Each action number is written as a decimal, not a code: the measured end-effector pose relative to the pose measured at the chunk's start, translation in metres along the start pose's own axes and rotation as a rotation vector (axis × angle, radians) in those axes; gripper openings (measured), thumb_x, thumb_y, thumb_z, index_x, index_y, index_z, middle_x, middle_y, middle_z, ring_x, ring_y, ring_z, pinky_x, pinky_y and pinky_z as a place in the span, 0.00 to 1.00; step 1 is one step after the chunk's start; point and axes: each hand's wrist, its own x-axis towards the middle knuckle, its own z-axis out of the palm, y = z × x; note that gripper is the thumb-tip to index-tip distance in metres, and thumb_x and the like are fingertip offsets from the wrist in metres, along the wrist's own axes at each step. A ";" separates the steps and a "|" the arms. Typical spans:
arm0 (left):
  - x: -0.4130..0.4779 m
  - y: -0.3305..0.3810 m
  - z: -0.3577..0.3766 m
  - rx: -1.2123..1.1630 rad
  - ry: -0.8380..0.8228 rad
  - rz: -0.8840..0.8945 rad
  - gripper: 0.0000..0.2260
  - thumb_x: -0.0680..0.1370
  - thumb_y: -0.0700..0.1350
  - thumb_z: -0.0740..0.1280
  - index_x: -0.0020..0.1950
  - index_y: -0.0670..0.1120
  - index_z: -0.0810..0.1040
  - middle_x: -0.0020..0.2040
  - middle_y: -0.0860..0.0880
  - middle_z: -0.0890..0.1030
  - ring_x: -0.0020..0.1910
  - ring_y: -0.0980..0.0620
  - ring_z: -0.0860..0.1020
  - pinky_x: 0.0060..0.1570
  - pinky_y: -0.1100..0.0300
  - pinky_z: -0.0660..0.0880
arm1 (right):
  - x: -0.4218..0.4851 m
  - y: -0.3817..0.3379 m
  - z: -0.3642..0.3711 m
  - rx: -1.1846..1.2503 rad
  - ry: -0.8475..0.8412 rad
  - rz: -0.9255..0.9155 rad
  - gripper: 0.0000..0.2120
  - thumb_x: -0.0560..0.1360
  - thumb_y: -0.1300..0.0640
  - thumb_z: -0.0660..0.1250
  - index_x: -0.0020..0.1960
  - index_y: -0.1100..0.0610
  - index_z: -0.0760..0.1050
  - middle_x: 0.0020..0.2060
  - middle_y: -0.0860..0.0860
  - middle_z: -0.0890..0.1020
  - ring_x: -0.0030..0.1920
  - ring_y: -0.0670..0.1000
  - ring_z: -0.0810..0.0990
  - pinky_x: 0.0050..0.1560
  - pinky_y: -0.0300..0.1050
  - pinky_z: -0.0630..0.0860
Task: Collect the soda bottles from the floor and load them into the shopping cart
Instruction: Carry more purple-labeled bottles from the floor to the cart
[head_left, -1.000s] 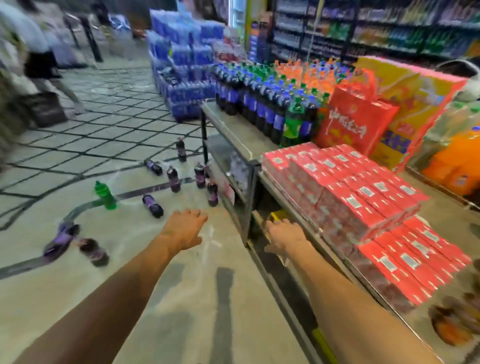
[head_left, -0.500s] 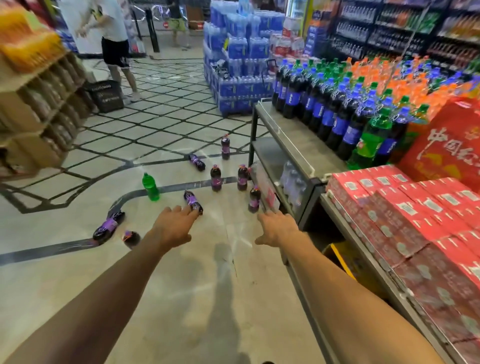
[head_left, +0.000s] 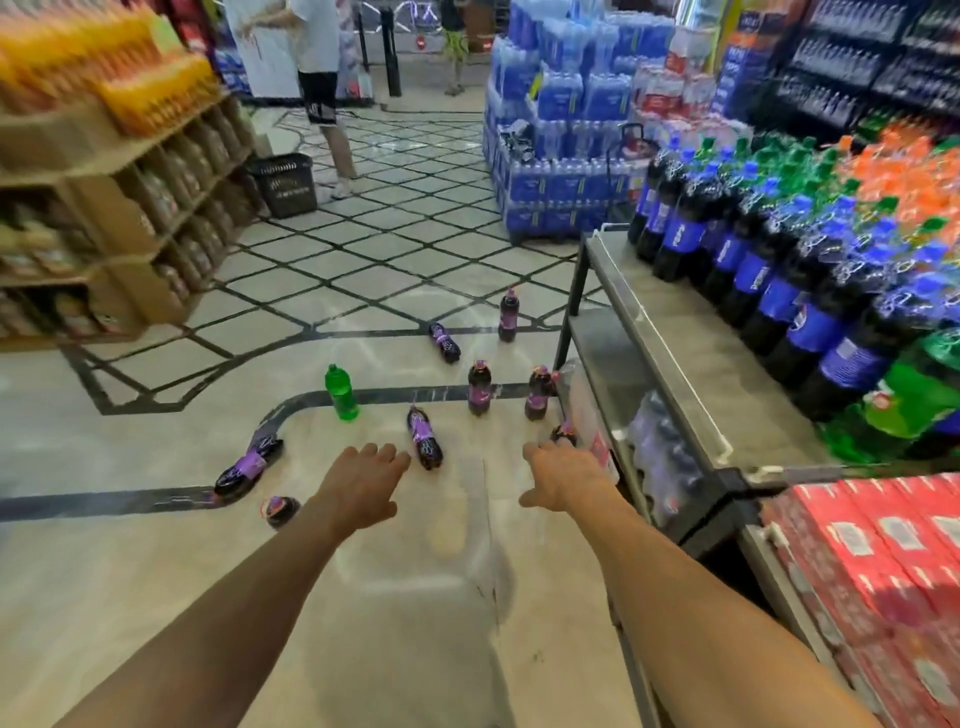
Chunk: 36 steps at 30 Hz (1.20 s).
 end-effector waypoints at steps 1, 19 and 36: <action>0.014 -0.008 -0.003 -0.006 0.005 -0.014 0.28 0.77 0.56 0.70 0.74 0.51 0.67 0.67 0.48 0.74 0.62 0.47 0.75 0.60 0.51 0.75 | 0.017 0.003 -0.009 -0.009 0.004 -0.015 0.32 0.78 0.42 0.71 0.76 0.56 0.66 0.70 0.56 0.74 0.70 0.60 0.73 0.69 0.61 0.72; 0.246 -0.209 -0.003 -0.085 -0.060 -0.101 0.24 0.76 0.55 0.70 0.69 0.49 0.69 0.68 0.48 0.74 0.64 0.44 0.76 0.59 0.47 0.75 | 0.307 -0.047 -0.118 -0.004 -0.042 -0.112 0.32 0.77 0.42 0.72 0.75 0.55 0.68 0.72 0.56 0.73 0.71 0.60 0.71 0.67 0.56 0.70; 0.504 -0.378 -0.026 -0.071 -0.045 -0.067 0.23 0.77 0.57 0.69 0.69 0.51 0.70 0.65 0.48 0.75 0.62 0.45 0.75 0.59 0.51 0.73 | 0.584 -0.027 -0.201 0.054 -0.024 -0.022 0.30 0.76 0.37 0.70 0.70 0.55 0.70 0.65 0.56 0.77 0.65 0.59 0.75 0.62 0.56 0.73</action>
